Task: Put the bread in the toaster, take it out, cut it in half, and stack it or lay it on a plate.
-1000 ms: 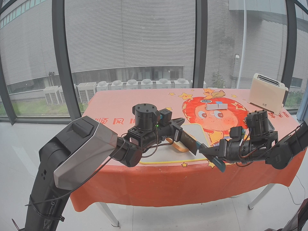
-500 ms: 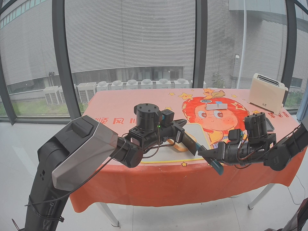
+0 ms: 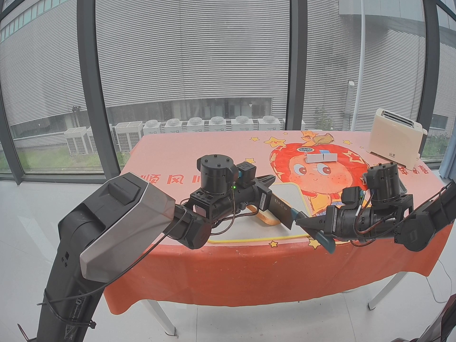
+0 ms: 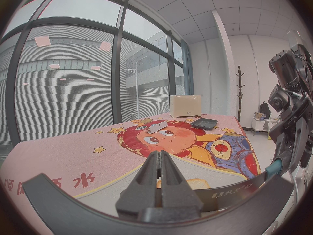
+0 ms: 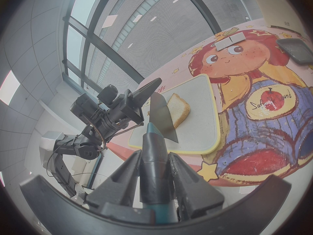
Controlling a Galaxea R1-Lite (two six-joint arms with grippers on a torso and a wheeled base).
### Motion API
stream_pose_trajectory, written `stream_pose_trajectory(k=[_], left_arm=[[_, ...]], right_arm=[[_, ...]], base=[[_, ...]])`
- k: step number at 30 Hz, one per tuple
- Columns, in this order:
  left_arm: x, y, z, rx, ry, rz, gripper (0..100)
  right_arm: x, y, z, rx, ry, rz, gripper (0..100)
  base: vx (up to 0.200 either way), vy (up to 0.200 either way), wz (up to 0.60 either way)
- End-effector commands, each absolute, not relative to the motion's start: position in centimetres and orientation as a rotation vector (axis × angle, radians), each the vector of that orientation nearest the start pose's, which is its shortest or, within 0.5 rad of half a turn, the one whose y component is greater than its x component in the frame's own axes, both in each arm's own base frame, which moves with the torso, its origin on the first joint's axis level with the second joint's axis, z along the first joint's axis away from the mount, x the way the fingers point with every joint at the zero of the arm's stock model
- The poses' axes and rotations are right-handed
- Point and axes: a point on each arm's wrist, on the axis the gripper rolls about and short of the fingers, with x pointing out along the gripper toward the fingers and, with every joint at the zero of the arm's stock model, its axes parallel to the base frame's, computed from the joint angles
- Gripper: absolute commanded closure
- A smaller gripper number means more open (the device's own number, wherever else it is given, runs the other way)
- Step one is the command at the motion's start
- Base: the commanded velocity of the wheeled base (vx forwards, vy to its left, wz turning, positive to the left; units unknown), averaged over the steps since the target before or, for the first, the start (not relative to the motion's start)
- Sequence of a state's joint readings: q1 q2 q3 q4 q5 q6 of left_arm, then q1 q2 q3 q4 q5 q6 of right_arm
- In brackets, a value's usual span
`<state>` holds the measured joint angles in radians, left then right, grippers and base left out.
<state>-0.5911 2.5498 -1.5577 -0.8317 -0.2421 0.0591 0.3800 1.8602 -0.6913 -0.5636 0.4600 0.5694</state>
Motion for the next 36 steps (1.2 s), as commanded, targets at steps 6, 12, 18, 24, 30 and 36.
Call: stream_pose_trajectory(k=[6, 12, 18, 24, 30, 36], left_arm=[[42.0, -28.8, 4.1, 0.086, 0.152, -0.836, 100], [41.7, -29.0, 6.2, 0.079, 0.104, -0.842, 100], [41.1, -29.1, 8.5, 0.071, 0.064, -0.849, 100], [41.2, -28.9, 8.2, 0.073, 0.078, -0.846, 100], [41.7, -28.9, 5.4, 0.084, 0.129, -0.840, 100], [41.8, -28.9, 4.0, 0.089, 0.162, -0.839, 100]], right_arm=[[28.0, 12.3, 9.9, 0.542, 0.839, 0.618, 100], [28.3, 12.2, 8.7, 0.542, 0.880, 0.594, 100], [28.5, 12.3, 8.0, 0.543, 0.897, 0.587, 100], [28.5, 12.3, 8.3, 0.543, 0.888, 0.591, 100], [28.4, 12.3, 8.5, 0.542, 0.883, 0.596, 100], [28.1, 12.2, 9.7, 0.543, 0.843, 0.612, 100]], base=[[0.000, 0.000, 0.00], [0.000, 0.000, 0.00], [0.000, 0.000, 0.00], [0.000, 0.000, 0.00], [0.000, 0.000, 0.00], [0.000, 0.000, 0.00]])
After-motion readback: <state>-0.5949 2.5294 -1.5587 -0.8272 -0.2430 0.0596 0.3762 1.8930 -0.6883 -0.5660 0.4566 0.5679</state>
